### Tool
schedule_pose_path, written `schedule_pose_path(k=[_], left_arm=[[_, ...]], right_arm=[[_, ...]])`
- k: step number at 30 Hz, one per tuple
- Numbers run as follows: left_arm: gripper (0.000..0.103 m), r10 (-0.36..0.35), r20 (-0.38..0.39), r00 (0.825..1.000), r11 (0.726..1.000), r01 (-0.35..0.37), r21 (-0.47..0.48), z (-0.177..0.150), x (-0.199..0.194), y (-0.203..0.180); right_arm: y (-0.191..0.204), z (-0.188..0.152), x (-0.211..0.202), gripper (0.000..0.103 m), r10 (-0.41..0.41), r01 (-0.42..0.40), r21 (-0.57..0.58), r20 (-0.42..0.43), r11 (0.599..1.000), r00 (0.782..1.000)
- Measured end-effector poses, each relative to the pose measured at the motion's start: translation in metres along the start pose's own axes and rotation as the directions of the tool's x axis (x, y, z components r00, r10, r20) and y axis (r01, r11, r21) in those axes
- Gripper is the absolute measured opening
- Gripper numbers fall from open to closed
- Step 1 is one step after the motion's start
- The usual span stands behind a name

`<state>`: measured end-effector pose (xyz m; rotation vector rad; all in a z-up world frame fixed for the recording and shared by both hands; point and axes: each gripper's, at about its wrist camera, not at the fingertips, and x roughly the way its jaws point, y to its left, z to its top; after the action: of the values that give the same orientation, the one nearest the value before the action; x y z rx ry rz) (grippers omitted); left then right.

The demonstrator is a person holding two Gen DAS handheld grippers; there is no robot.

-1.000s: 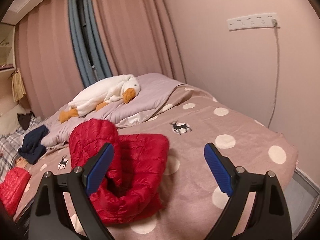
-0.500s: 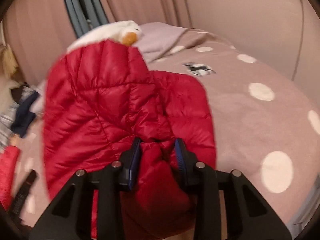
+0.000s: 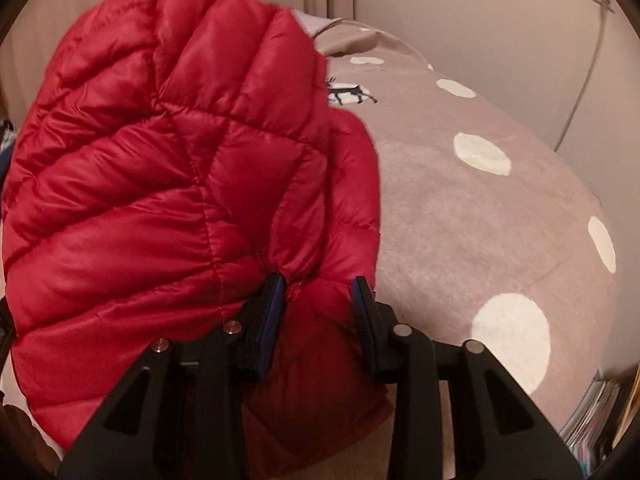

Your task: Fold large clothes

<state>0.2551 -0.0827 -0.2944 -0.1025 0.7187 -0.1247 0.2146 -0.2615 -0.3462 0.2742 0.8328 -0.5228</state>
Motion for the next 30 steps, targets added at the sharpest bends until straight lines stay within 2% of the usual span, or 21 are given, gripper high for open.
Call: schedule_pose_path(k=[2,6,9,11,12,15,16,18,20,22,23,24,25,27,28,30], left_arm=[[0.07,0.006,-0.003,1.0,1.0,-0.006,0.016,-0.002,0.004,-0.001],[0.07,0.032,0.042,0.999,0.998,-0.034,0.056,0.0,-0.011,-0.003],[0.065,0.004,0.028,1.0,1.0,-0.004,0.019,0.016,-0.029,0.01],[0.065,-0.031,0.09,0.995,0.999,0.033,-0.02,0.031,-0.054,0.023],[0.065,-0.018,0.132,0.991,1.0,0.021,-0.019,0.037,-0.061,0.027],[0.065,0.03,0.214,0.976,0.999,-0.033,0.007,0.065,-0.074,0.028],[0.062,0.023,0.209,0.978,1.0,-0.026,0.016,0.075,-0.069,0.028],[0.057,-0.028,0.167,0.986,1.0,0.026,0.016,0.096,-0.05,0.03],[0.055,-0.069,0.121,0.99,0.997,0.072,-0.021,0.109,-0.026,0.033],[0.055,-0.068,0.074,0.995,0.997,0.07,-0.028,0.114,0.005,0.033],[0.055,-0.066,0.044,0.997,0.998,0.066,-0.003,0.111,0.02,0.028],[0.055,-0.061,0.003,0.998,0.998,0.061,0.028,0.106,0.038,0.023],[0.055,-0.054,-0.027,0.998,0.997,0.056,0.044,0.101,0.051,0.017],[0.055,-0.058,-0.069,0.996,0.995,0.063,0.075,0.091,0.069,0.008],[0.055,-0.06,-0.078,0.995,0.995,0.066,0.073,0.091,0.074,0.006],[0.055,-0.115,-0.073,0.991,0.993,0.116,0.003,0.09,0.072,0.005]], right_arm=[[0.002,0.001,0.005,0.036,-0.002,0.002,-0.003,-0.001,1.0,1.0],[0.005,0.003,0.003,0.035,-0.027,0.027,-0.023,0.012,0.999,1.0],[-0.006,0.004,-0.015,0.039,0.011,-0.012,0.048,0.013,0.999,1.0],[-0.019,0.012,-0.037,0.043,0.071,-0.076,0.121,0.044,0.99,0.997],[-0.023,0.02,-0.054,0.046,0.098,-0.11,0.133,0.089,0.985,0.991],[-0.015,0.045,-0.093,0.048,0.091,-0.111,0.087,0.212,0.99,0.973],[-0.007,0.057,-0.105,0.048,0.115,-0.132,0.054,0.254,0.99,0.961],[0.011,0.085,-0.109,0.047,0.232,-0.239,-0.01,0.279,0.971,0.932],[0.025,0.108,-0.096,0.043,0.337,-0.339,-0.037,0.251,0.94,0.908],[0.036,0.12,-0.07,0.041,0.394,-0.393,-0.052,0.211,0.918,0.894],[0.04,0.123,-0.057,0.04,0.384,-0.38,-0.06,0.199,0.923,0.902],[0.043,0.128,-0.032,0.039,0.339,-0.335,-0.049,0.161,0.941,0.927],[0.044,0.13,-0.018,0.039,0.311,-0.31,-0.033,0.134,0.95,0.941],[0.041,0.132,0.008,0.039,0.267,-0.266,-0.019,0.106,0.964,0.958],[0.041,0.131,0.018,0.039,0.246,-0.246,-0.018,0.083,0.969,0.966],[0.036,0.135,0.032,0.039,0.226,-0.226,-0.019,0.061,0.974,0.972]])
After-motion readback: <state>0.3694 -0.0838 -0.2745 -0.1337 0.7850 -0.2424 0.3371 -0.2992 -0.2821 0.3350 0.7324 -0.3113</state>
